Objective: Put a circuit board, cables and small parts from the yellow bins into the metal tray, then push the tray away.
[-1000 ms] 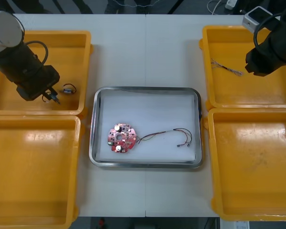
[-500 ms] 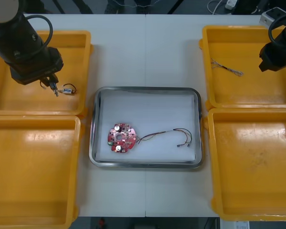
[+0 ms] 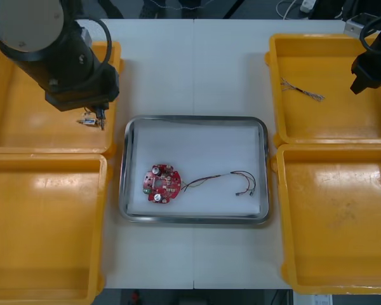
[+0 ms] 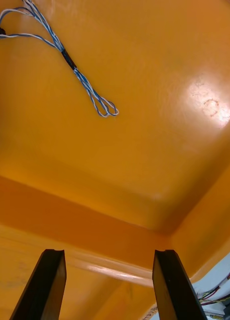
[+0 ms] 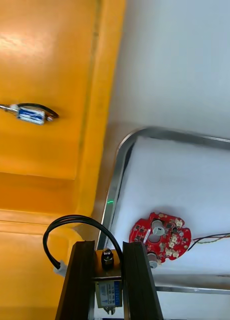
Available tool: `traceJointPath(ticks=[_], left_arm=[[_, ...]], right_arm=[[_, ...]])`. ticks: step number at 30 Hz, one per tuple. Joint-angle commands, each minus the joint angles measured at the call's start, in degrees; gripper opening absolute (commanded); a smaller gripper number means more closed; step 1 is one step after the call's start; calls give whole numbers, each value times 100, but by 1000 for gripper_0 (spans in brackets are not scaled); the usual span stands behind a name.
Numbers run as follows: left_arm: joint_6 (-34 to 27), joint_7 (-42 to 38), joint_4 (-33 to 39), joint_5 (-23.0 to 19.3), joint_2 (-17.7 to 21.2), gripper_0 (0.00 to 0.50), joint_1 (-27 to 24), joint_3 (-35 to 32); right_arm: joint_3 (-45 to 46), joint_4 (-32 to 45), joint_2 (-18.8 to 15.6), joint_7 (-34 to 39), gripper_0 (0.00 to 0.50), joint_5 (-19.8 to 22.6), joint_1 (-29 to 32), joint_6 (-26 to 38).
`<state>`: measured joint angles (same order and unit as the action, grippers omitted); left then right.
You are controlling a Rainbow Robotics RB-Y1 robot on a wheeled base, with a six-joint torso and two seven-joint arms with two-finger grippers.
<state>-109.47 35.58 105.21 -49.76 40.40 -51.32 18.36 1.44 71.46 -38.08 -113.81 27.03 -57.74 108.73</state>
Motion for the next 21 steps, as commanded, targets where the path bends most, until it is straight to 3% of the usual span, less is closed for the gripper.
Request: traceJointPath(ticks=[1,13,21], left_arm=[[250,116,228,238,-260,3,-265,537],[1244,-7,-396,976,-744,3,-265,1627],[1815,-42,-923,1161,-920,2,-265,2067]], right_arm=[[128,-405,231,-634,500,-171,-493,-458],[120,-1354,652,-994,500,-189,-678,-1575],[-162,-2013,767,-1284,500,-180,-818,-2322]])
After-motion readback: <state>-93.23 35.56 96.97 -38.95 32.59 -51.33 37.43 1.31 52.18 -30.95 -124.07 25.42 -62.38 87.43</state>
